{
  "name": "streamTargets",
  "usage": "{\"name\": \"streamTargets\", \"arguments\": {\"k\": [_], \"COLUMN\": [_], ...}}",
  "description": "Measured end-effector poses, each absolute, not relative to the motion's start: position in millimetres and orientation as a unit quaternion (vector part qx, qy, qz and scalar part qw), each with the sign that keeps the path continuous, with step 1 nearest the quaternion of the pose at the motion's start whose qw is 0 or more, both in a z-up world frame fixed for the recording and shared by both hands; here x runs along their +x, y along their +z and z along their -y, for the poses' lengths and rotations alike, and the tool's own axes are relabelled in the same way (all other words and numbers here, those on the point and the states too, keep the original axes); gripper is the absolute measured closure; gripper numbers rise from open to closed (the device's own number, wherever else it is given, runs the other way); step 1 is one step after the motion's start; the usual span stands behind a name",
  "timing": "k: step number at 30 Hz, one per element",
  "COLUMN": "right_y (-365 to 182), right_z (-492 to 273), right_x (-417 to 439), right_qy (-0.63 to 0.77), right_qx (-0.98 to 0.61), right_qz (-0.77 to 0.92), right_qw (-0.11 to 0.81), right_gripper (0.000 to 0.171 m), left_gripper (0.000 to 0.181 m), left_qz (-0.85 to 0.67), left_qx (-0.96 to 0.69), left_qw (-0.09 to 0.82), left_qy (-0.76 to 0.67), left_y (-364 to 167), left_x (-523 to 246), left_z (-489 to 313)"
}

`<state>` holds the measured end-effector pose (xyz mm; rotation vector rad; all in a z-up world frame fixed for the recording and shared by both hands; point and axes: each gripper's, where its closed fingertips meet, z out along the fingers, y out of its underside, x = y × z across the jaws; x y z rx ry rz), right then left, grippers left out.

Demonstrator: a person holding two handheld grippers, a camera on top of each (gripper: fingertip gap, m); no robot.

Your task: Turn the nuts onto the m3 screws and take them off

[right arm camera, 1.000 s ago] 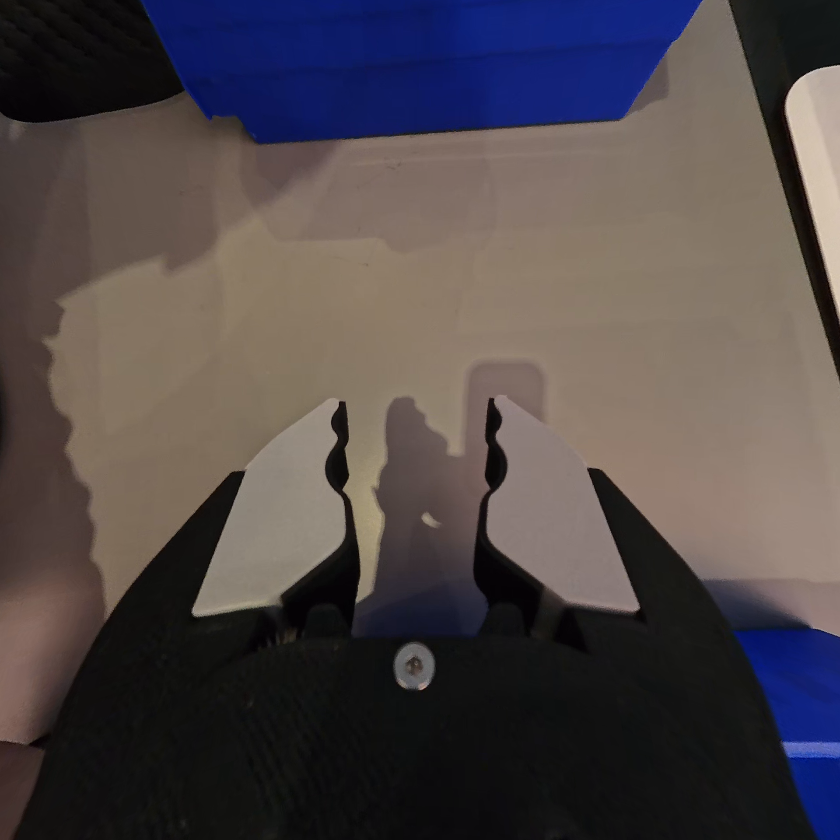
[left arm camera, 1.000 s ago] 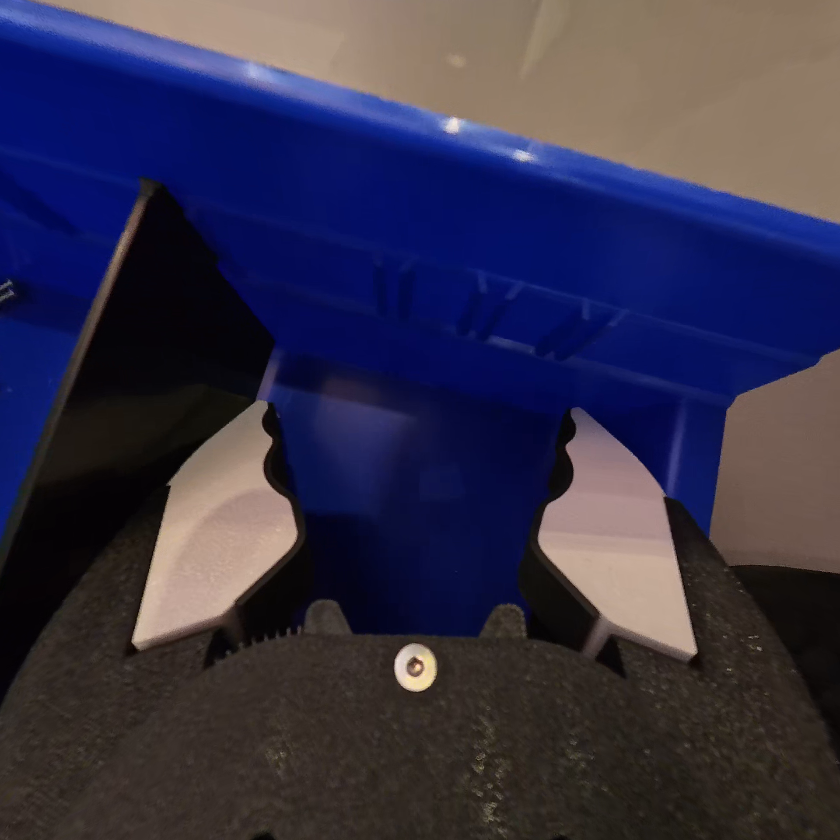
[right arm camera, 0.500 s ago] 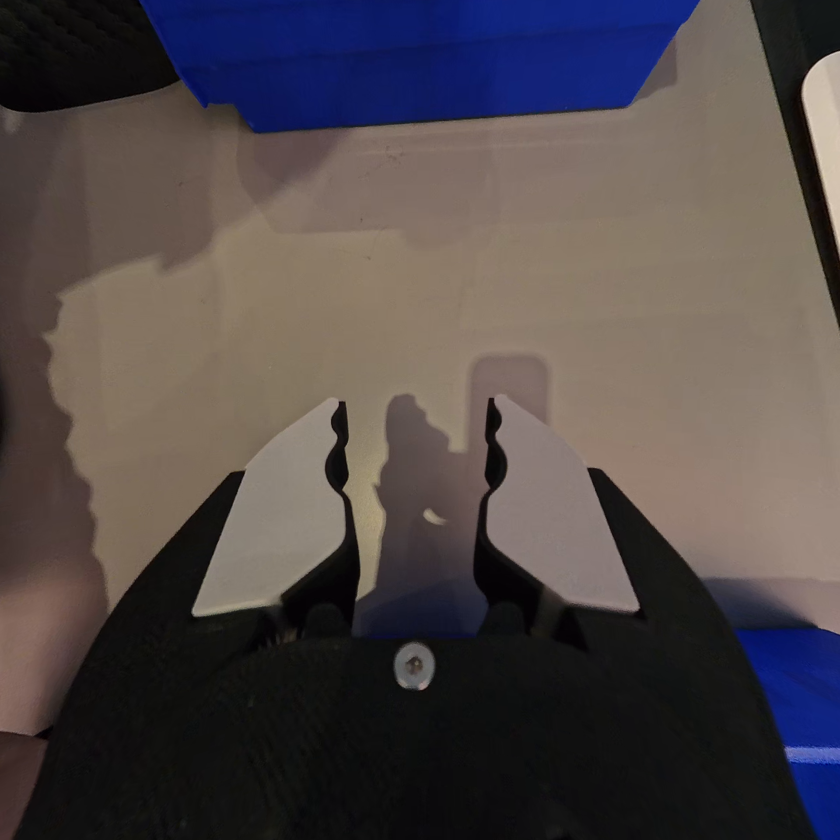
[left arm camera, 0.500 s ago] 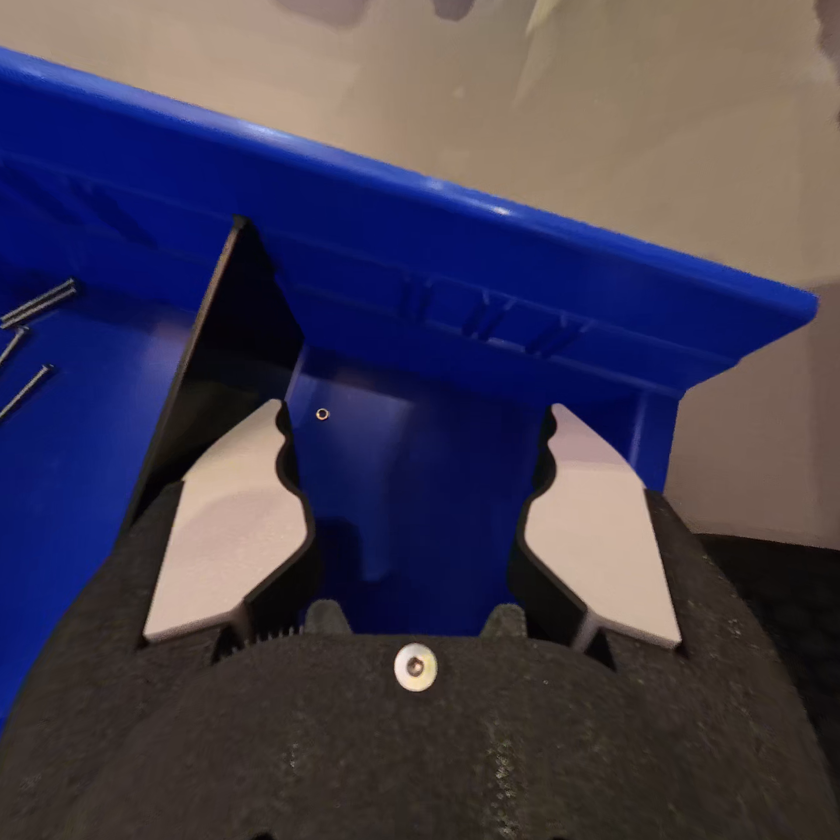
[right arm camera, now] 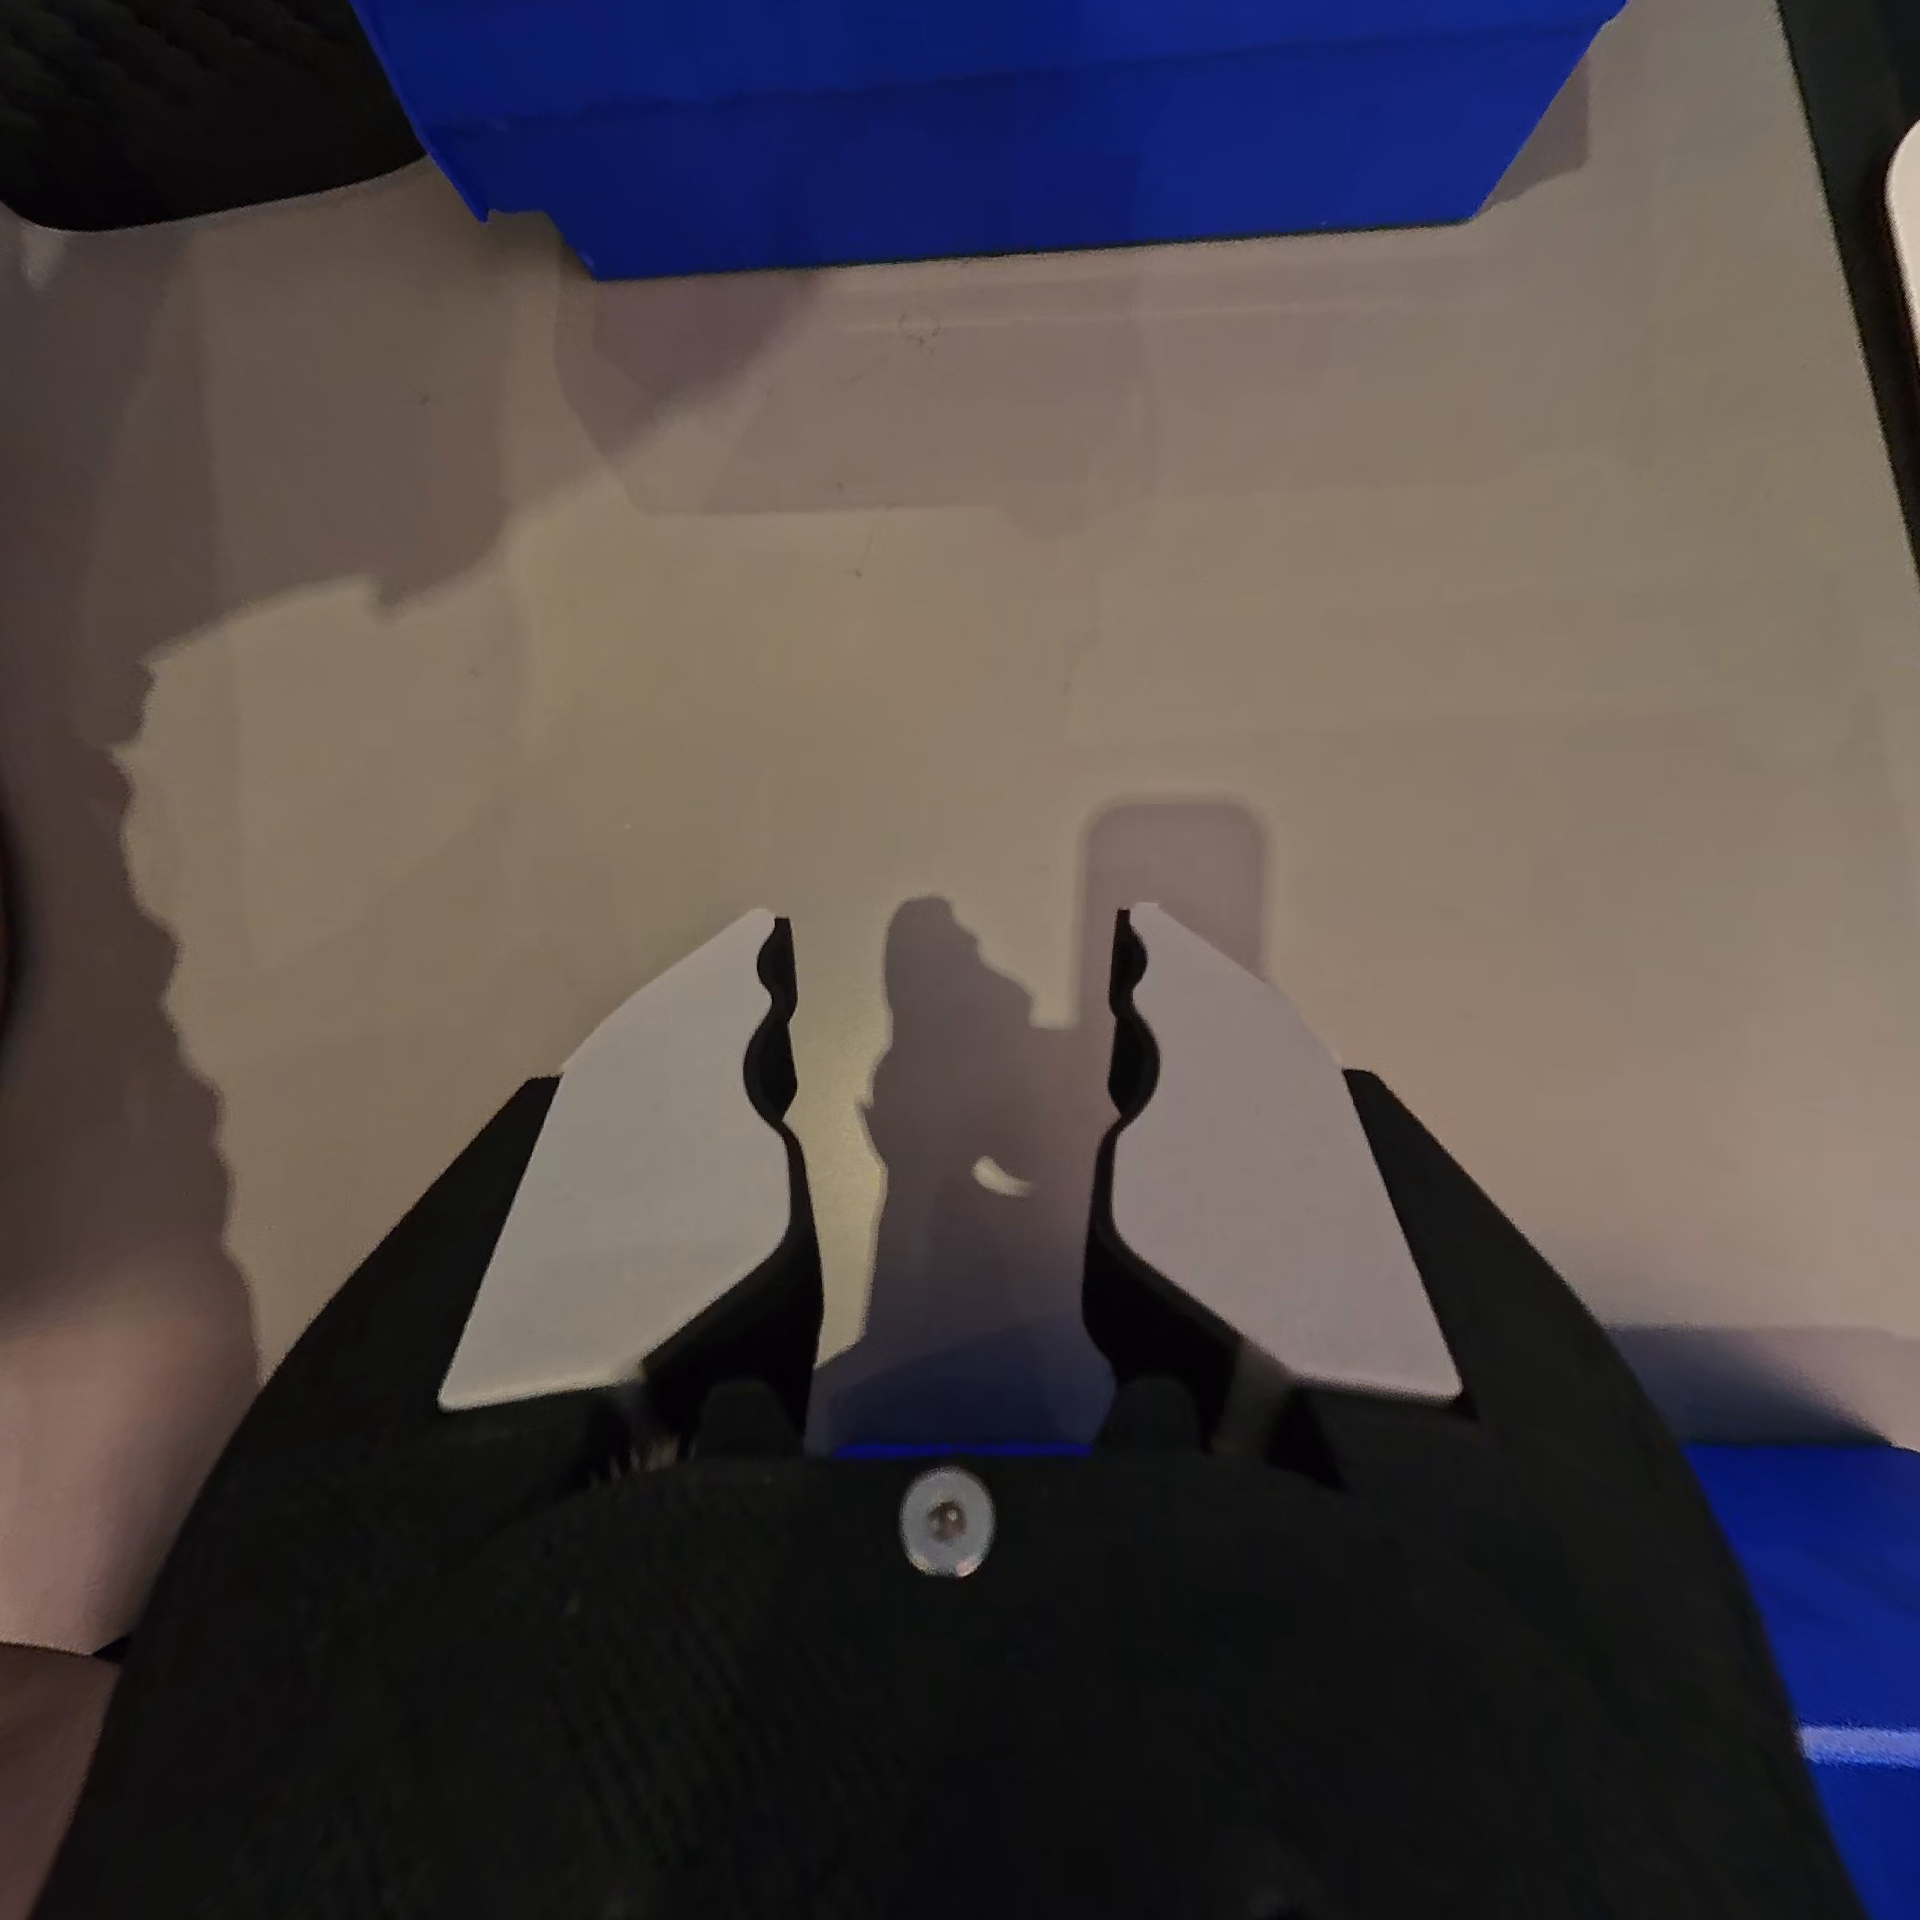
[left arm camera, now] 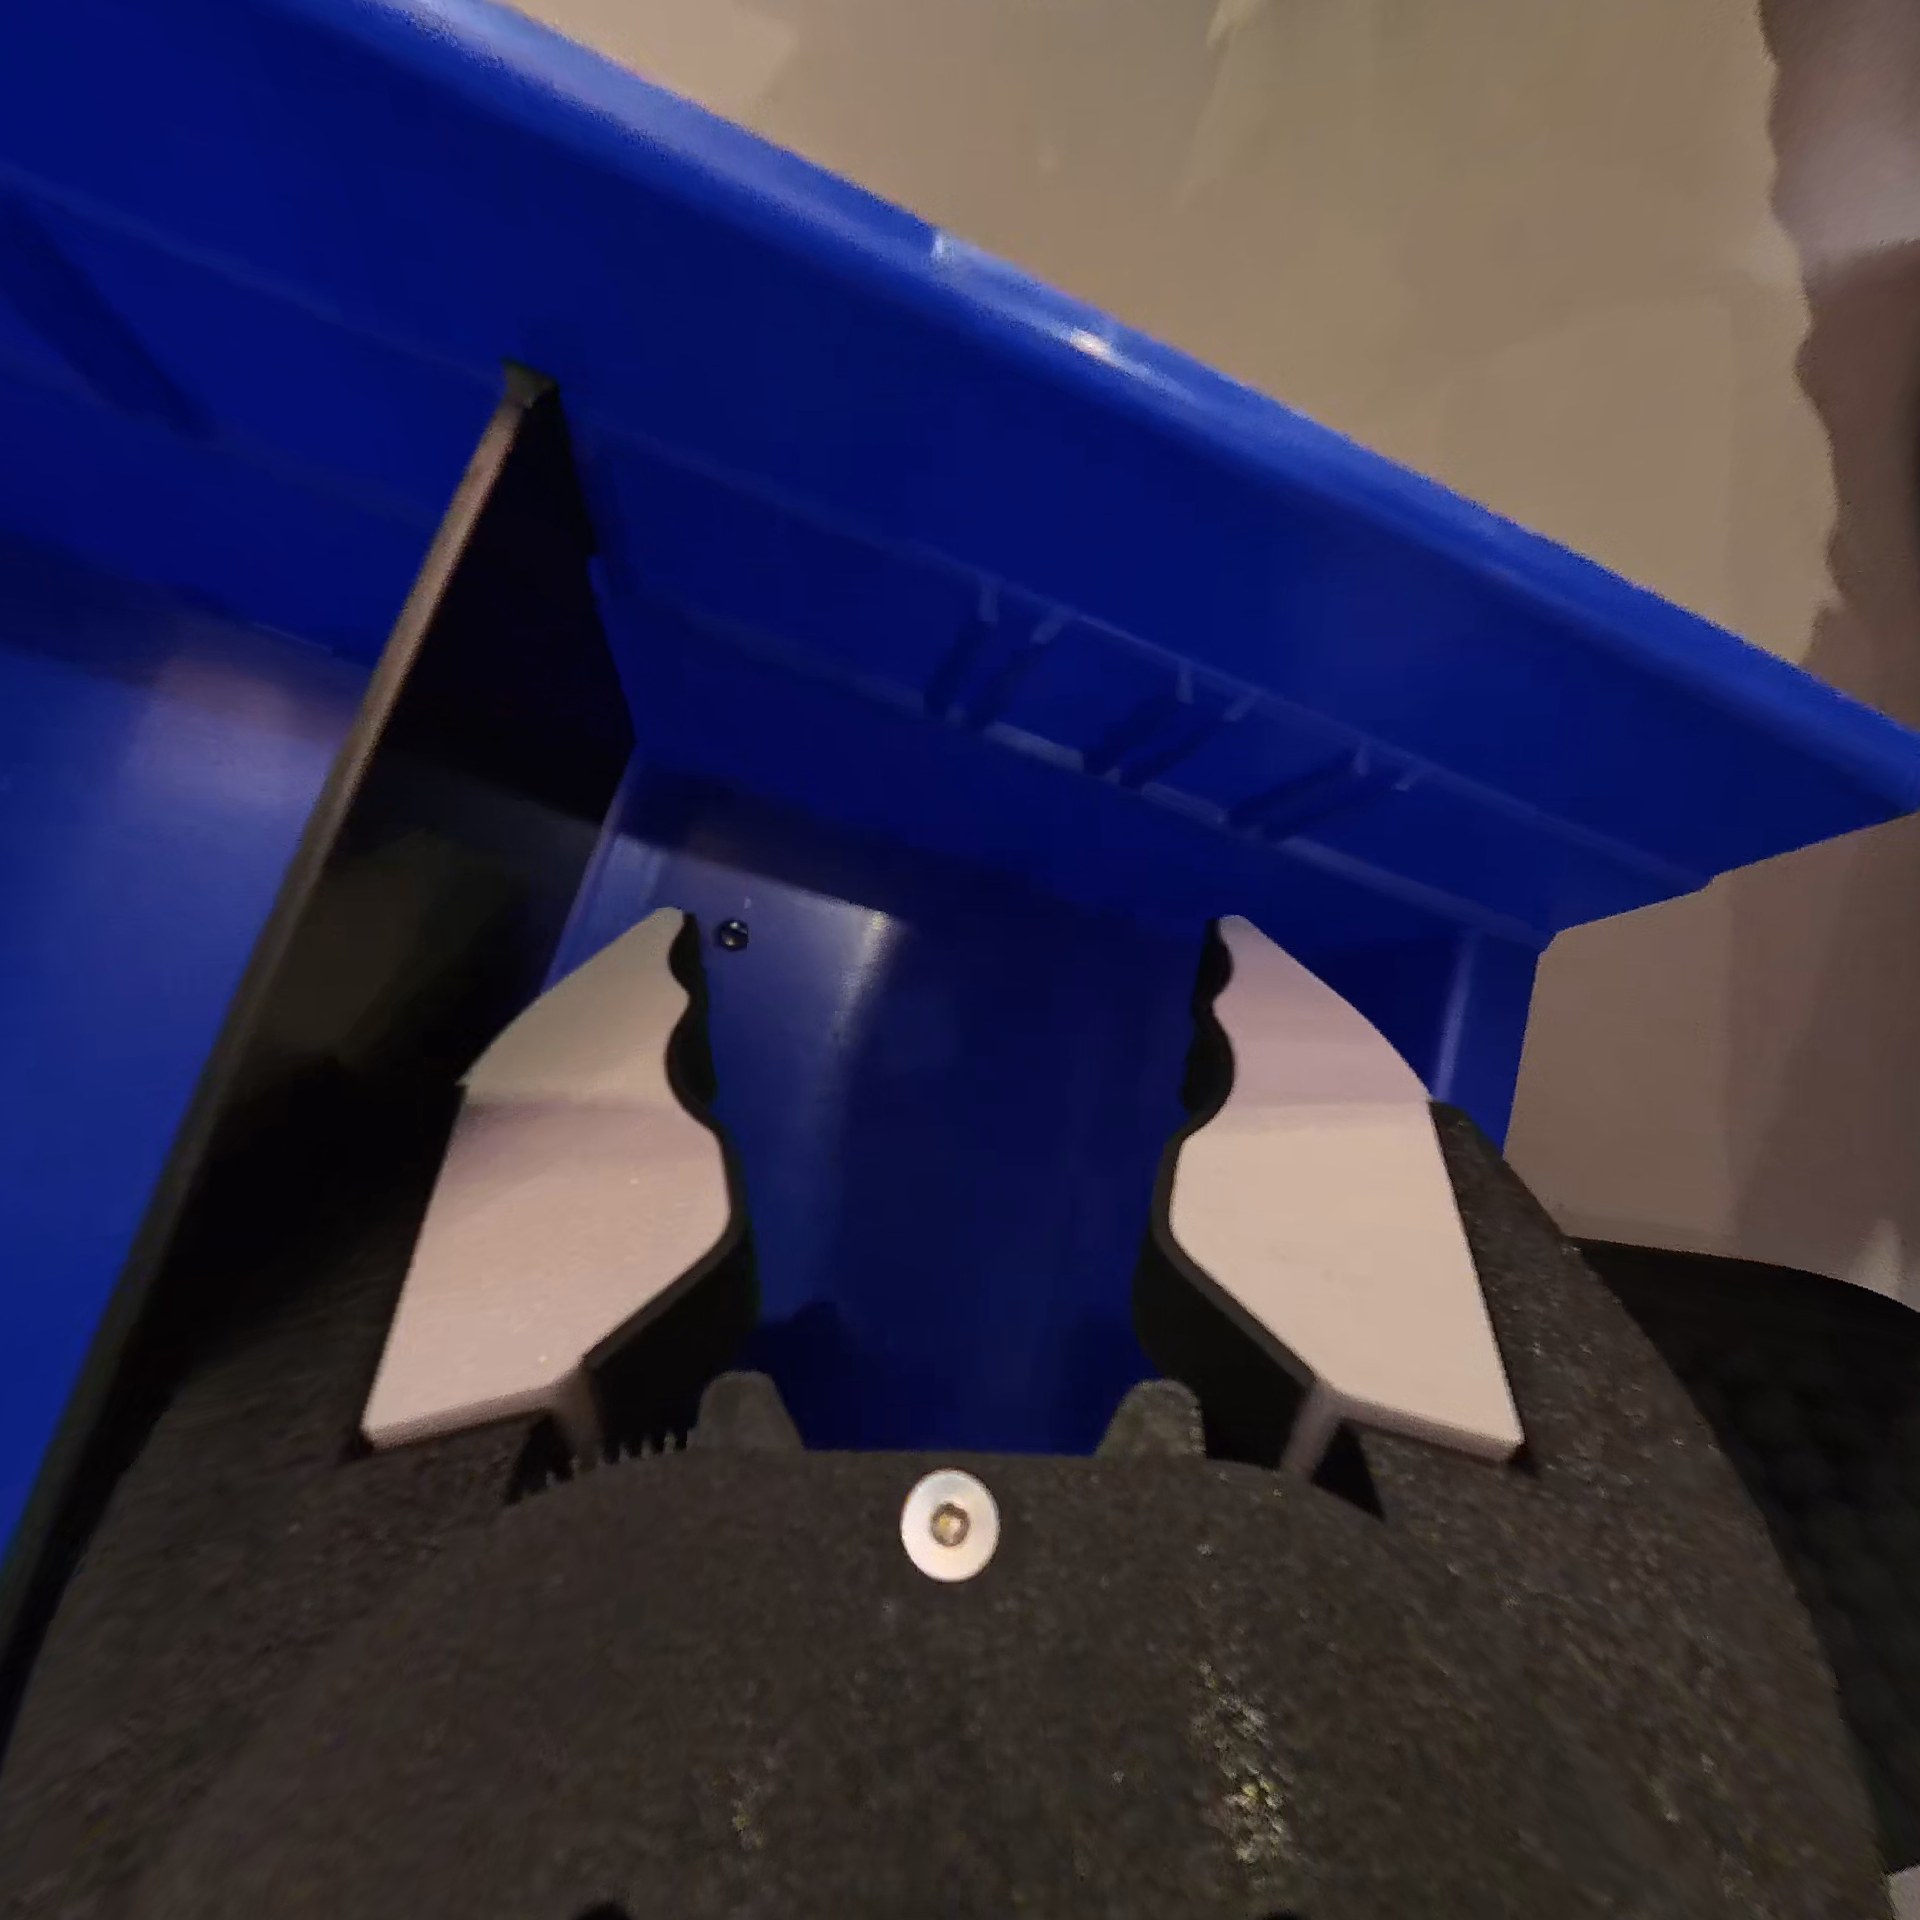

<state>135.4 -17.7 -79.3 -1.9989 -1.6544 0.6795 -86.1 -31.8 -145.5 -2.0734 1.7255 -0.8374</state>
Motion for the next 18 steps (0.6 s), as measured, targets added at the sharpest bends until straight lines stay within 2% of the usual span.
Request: {"name": "streamTargets", "arguments": {"k": [8,13,18], "right_y": [-81,-81,-80], "right_z": [19,19,20], "right_x": [136,136,135], "right_qy": [0.245,0.245,0.248], "right_qx": [-0.726,-0.725,-0.723], "right_qz": [0.604,0.604,0.604], "right_qw": [0.222,0.222,0.224], "right_gripper": [0.112,0.112,0.112], "left_gripper": [0.105,0.115,0.117], "left_qz": [-0.613,-0.607,-0.619], "left_qx": [-0.716,-0.717,-0.712], "left_qw": [0.153,0.198,0.200], "left_qy": [-0.297,-0.279,-0.264], "left_y": [-145,-137,-142], "left_x": [-88,-83,-83], "left_z": [43,24,21]}}
